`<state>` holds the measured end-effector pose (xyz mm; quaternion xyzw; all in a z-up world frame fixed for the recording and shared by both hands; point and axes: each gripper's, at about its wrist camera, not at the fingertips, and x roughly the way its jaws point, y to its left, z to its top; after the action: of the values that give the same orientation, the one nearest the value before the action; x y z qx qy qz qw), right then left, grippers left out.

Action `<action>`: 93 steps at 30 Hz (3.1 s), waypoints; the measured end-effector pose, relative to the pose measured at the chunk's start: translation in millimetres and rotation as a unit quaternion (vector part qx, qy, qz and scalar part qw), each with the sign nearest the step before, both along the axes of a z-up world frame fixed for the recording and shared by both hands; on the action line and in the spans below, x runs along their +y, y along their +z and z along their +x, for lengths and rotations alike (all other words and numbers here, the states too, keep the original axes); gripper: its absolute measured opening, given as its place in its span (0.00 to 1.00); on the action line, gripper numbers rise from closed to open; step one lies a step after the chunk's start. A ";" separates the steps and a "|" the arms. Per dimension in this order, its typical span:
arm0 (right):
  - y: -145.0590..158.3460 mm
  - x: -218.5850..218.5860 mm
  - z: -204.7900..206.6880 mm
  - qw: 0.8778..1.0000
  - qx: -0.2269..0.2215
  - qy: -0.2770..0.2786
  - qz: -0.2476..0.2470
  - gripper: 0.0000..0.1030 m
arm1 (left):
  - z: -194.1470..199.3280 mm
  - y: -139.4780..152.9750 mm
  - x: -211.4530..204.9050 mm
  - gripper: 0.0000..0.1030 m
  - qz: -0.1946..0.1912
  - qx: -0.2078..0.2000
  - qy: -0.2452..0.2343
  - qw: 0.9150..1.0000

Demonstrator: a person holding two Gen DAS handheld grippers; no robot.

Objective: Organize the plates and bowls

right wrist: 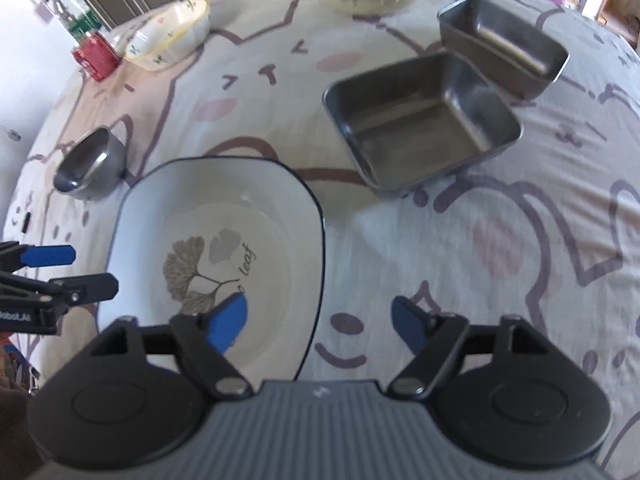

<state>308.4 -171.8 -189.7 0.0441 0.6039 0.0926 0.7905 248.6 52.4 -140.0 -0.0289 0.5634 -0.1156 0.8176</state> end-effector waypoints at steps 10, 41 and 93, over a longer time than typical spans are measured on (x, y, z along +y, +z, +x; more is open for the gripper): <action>52.1 -20.9 -15.0 0.994 -0.109 -0.001 0.000 1.00 | -10.3 54.7 8.2 1.00 -0.004 -0.116 0.018 0.993; -7.6 -86.2 173.6 0.877 -0.145 -0.354 0.290 0.69 | 168.5 67.1 -32.2 1.00 -0.053 -0.258 0.065 0.963; -28.8 -130.2 218.2 0.950 -0.139 -0.250 0.124 0.10 | 326.9 -17.0 -75.3 0.46 -0.161 -0.170 0.049 0.971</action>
<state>526.6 -302.0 -218.4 0.2776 0.4414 -0.0285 0.8528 575.6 -22.9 -156.9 -0.1679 0.3881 -0.1674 0.8906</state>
